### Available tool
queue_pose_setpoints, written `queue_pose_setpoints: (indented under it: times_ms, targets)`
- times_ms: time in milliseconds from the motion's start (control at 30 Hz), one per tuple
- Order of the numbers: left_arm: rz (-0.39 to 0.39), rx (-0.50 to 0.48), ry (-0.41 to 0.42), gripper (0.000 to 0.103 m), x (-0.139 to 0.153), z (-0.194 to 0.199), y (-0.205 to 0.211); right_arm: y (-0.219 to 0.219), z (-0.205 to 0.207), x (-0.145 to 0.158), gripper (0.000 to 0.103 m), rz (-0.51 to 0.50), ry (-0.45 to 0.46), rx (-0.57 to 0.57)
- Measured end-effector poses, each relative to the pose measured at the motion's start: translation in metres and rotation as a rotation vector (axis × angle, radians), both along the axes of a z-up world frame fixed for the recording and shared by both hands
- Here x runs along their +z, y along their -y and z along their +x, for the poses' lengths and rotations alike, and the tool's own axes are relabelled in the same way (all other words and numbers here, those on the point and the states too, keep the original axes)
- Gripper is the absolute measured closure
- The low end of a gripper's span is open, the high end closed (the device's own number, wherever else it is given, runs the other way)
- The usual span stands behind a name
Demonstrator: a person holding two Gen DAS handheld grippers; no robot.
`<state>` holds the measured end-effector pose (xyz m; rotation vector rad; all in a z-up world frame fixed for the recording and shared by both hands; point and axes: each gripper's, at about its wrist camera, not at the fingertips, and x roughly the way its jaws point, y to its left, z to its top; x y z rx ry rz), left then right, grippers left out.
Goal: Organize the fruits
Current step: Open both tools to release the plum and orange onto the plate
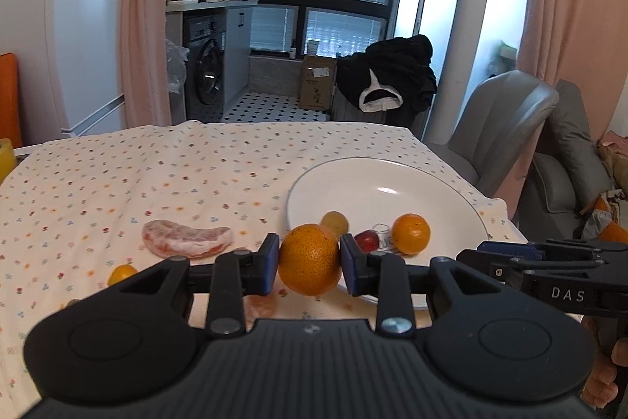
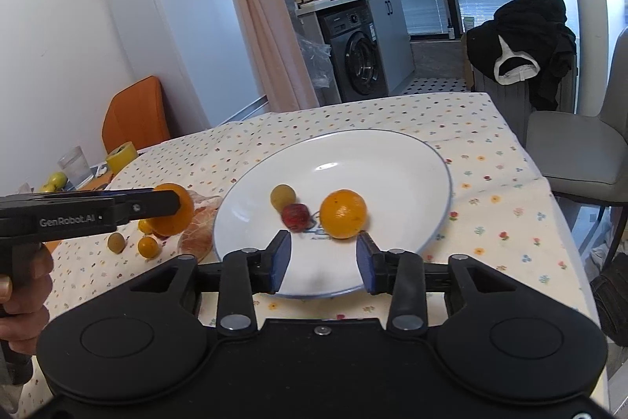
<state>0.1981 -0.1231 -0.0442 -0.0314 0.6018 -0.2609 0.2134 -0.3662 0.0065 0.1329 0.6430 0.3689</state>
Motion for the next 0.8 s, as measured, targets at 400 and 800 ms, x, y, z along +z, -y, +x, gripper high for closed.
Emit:
queue_pose_setpoints:
  times_ms: [400,800]
  targets:
    - [-0.009,-0.078,-0.023,0.071,-0.009,0.015,0.037,0.011,-0.007,-0.004,0.059,-0.006,-0.003,-0.022]
    - [-0.020,-0.029,-0.034,0.055,-0.007,0.010,0.016,0.003,-0.006,-0.004,0.055,0.000,0.005,-0.005]
